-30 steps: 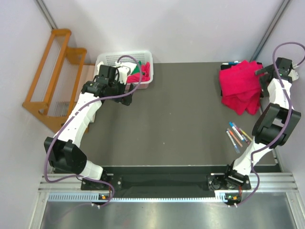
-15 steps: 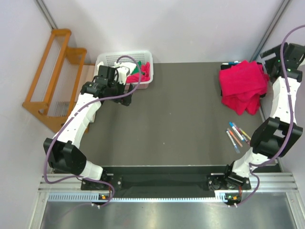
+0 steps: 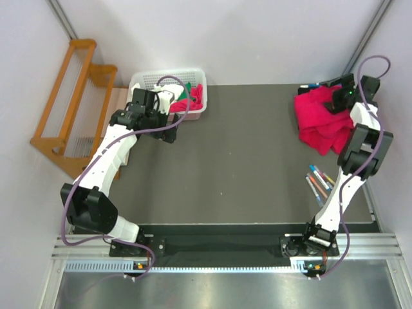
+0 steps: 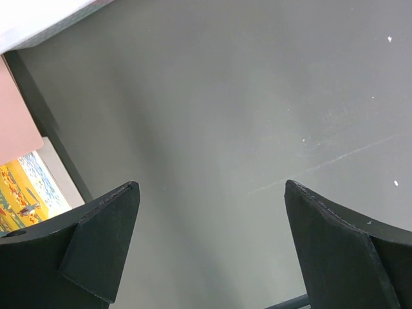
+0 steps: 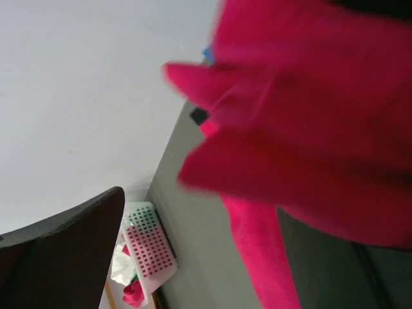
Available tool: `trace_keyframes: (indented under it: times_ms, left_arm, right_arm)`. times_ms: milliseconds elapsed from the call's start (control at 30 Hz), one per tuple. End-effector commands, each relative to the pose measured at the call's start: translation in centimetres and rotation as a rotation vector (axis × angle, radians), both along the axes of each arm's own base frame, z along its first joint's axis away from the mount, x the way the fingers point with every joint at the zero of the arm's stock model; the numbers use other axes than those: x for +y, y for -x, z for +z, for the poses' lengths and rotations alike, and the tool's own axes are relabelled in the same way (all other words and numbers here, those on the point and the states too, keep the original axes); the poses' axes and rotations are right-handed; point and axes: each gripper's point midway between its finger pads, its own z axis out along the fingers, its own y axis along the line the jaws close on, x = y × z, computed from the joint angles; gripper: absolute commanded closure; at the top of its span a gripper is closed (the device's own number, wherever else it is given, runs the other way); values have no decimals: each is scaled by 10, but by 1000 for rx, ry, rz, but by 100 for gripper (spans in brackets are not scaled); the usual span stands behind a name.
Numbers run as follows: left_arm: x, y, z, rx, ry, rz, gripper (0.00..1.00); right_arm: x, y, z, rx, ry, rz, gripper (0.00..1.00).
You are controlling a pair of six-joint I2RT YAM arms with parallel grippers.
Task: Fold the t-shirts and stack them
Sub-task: Neatly place the folded tshirt to the corner
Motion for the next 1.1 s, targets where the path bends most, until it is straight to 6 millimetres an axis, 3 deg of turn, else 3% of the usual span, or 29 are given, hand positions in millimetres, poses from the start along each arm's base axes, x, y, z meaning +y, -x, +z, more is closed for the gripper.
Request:
trace_keyframes:
  times_ms: [0, 200, 300, 333, 433, 567, 633, 733, 833, 1067]
  left_arm:
    - [2, -8, 6, -31, 10, -10, 1]
    - [5, -8, 3, -21, 5, -5, 1]
    - [6, -7, 1, -15, 4, -4, 1]
    - [5, -6, 2, -16, 7, -6, 1]
    - [6, -5, 6, -22, 8, -5, 1]
    - [6, -3, 11, -30, 14, -5, 1]
    - [6, -3, 13, -33, 15, -2, 1]
    - [6, -2, 14, -31, 18, 1, 1]
    - [8, 0, 15, -34, 12, 8, 1]
    - [12, 2, 16, -30, -4, 21, 1]
  right_arm:
    - [-10, -20, -5, 2, -18, -3, 0]
    - [-29, 6, -95, 220, 4, -57, 0]
    - [-28, 18, -112, 247, -3, -51, 0]
    - [-27, 19, -110, 239, -7, -46, 0]
    - [-17, 11, -77, 118, -20, -3, 0]
    - [17, -8, 22, -204, -63, 174, 0]
    - [23, -13, 55, -311, -60, 213, 0]
    - [22, -16, 80, -379, -57, 216, 0]
    - [22, -25, 87, -426, -95, 219, 0]
    - [8, -44, 34, -323, -120, 160, 0]
